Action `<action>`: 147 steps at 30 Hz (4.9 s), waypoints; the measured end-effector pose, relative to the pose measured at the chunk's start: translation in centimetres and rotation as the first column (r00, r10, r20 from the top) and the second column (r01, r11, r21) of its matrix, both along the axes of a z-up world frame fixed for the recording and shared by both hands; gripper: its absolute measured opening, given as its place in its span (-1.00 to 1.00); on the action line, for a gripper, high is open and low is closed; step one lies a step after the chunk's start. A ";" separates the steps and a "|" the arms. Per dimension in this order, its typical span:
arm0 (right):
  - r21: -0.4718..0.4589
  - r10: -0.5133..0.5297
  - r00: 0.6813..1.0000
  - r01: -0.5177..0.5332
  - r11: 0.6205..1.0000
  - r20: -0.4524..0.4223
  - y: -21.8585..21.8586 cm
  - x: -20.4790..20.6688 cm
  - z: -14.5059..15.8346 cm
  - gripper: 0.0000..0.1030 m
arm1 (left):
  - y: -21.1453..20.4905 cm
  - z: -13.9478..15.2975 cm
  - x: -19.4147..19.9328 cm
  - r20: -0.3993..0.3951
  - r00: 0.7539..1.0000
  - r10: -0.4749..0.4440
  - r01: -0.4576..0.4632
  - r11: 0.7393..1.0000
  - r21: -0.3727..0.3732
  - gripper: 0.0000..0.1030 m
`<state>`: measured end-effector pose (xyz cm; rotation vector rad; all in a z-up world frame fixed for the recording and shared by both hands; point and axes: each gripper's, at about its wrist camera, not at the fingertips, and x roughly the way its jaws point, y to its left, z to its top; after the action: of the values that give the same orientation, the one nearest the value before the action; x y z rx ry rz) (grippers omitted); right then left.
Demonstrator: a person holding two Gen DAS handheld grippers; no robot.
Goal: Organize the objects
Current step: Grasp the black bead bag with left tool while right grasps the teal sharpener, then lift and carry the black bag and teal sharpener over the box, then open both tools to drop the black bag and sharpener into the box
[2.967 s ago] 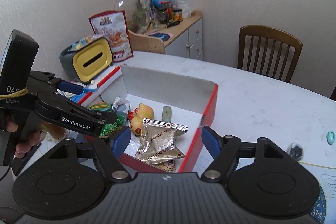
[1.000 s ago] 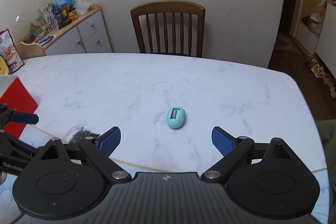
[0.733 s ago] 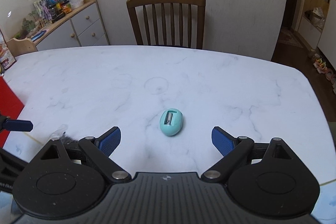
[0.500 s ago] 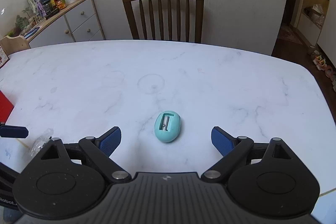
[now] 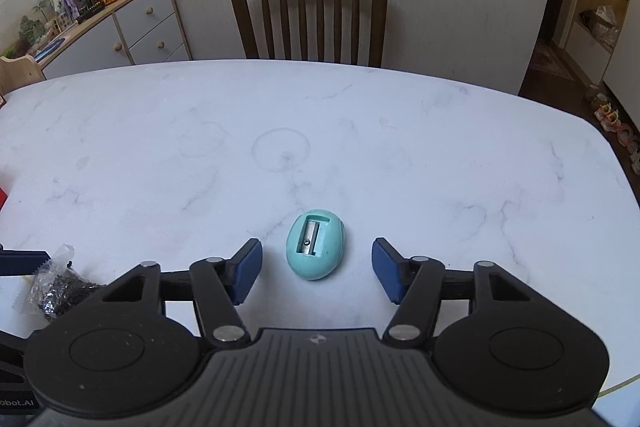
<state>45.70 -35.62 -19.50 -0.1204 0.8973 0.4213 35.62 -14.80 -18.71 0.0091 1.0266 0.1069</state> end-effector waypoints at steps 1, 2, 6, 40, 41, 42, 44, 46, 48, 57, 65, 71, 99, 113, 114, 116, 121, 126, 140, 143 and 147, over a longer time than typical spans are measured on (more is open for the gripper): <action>-0.003 0.001 1.000 -0.001 1.000 0.003 0.1 0.0 0.0 -0.05 | 0.0 0.0 0.0 0.001 1.000 -0.002 0.002 1.000 0.005 0.23; -0.008 0.002 1.000 -0.002 1.000 0.004 0.1 -0.1 0.0 -0.09 | 0.0 0.0 0.0 0.000 1.000 -0.002 0.002 1.000 0.009 0.19; -0.013 0.006 1.000 -0.006 1.000 0.005 0.3 -0.1 0.2 -0.36 | -0.2 0.0 0.0 0.007 1.000 -0.006 0.006 1.000 0.014 -0.03; 0.067 0.194 0.975 -0.202 0.977 0.104 2.6 -14.3 13.6 -0.41 | 3.4 10.1 -9.1 0.082 0.994 0.071 -0.070 0.997 -0.019 -0.27; 0.071 0.196 0.975 -0.205 0.976 0.108 2.8 -15.0 14.0 -0.41 | 3.7 10.5 -9.6 0.086 0.994 0.075 -0.073 0.997 -0.023 -0.27; 0.079 0.199 0.974 -0.208 0.975 0.108 3.1 -15.5 14.5 -0.41 | 4.0 10.9 -10.1 0.088 0.993 0.080 -0.077 0.997 -0.030 -0.27; 0.094 0.213 0.971 -0.223 0.970 0.106 3.6 -16.5 15.3 -0.41 | 4.6 11.6 -11.0 0.093 0.992 0.085 -0.081 0.996 -0.046 -0.27; 0.092 0.226 0.968 -0.236 0.967 0.114 4.5 -17.6 16.1 -0.41 | 5.2 12.2 -11.9 0.100 0.991 0.089 -0.084 0.995 -0.051 -0.27; 0.092 0.240 0.962 -0.253 0.963 0.126 5.5 -18.6 16.9 -0.42 | 5.9 12.7 -12.8 0.110 0.990 0.091 -0.085 0.995 -0.058 -0.27; 0.089 0.297 0.944 -0.311 0.946 0.146 11.2 -22.6 19.1 -0.41 | 10.8 14.3 -16.8 0.136 0.984 0.116 -0.107 0.991 -0.075 -0.27; 0.098 0.325 0.932 -0.343 0.934 0.160 16.9 -25.5 20.4 -0.41 | 16.9 15.3 -20.0 0.146 0.978 0.148 -0.141 0.988 -0.058 -0.27; 0.099 0.331 0.929 -0.350 0.932 0.165 20.9 -26.6 20.7 -0.41 | 21.4 15.8 -21.5 0.155 0.974 0.165 -0.159 0.986 -0.052 -0.27; 0.003 0.291 0.955 -0.292 0.956 0.055 37.8 -21.2 12.5 -0.41 | 35.7 9.6 -17.0 0.052 0.978 0.201 -0.201 0.979 -0.018 -0.27; -0.085 0.289 0.956 -0.293 0.952 -0.054 42.4 -18.2 7.6 -0.41 | 36.7 5.1 -12.4 -0.061 0.988 0.141 -0.140 0.990 0.024 -0.26; -0.090 0.290 0.955 -0.294 0.951 -0.062 42.6 -18.1 7.4 -0.41 | 36.8 4.8 -12.2 -0.071 0.988 0.140 -0.139 0.990 0.019 -0.26; -0.099 0.290 0.954 -0.297 0.950 -0.076 42.9 -17.8 7.0 -0.41 | 37.0 4.3 -11.9 -0.087 0.986 0.141 -0.140 0.990 0.010 -0.26; -0.100 0.292 0.950 -0.302 0.948 -0.106 43.2 -17.5 6.3 -0.41 | 37.4 3.4 -11.2 -0.125 0.982 0.143 -0.144 0.990 -0.001 -0.23; -0.099 0.293 0.947 -0.307 0.947 -0.135 43.2 -17.2 5.8 -0.41 | 38.1 2.7 -10.7 -0.159 0.974 0.161 -0.166 0.986 -0.014 -0.22; -0.046 0.293 0.949 -0.300 0.953 -0.119 42.3 -17.7 7.1 -0.07 | 38.0 3.7 -11.5 -0.124 0.975 0.186 -0.191 0.981 -0.024 0.17; -0.029 0.295 0.950 -0.300 0.954 -0.104 41.8 -18.0 8.0 -0.06 | 37.8 4.6 -12.1 -0.103 0.976 0.190 -0.194 0.981 -0.030 0.25; 0.002 0.293 0.953 -0.294 0.956 -0.075 40.9 -18.7 9.4 0.03 | 37.5 5.9 -13.1 -0.067 0.979 0.195 -0.197 0.980 -0.035 0.38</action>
<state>27.04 5.26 -10.07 -0.2502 0.9586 0.7023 22.55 22.68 -12.79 -0.1277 1.0918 0.2665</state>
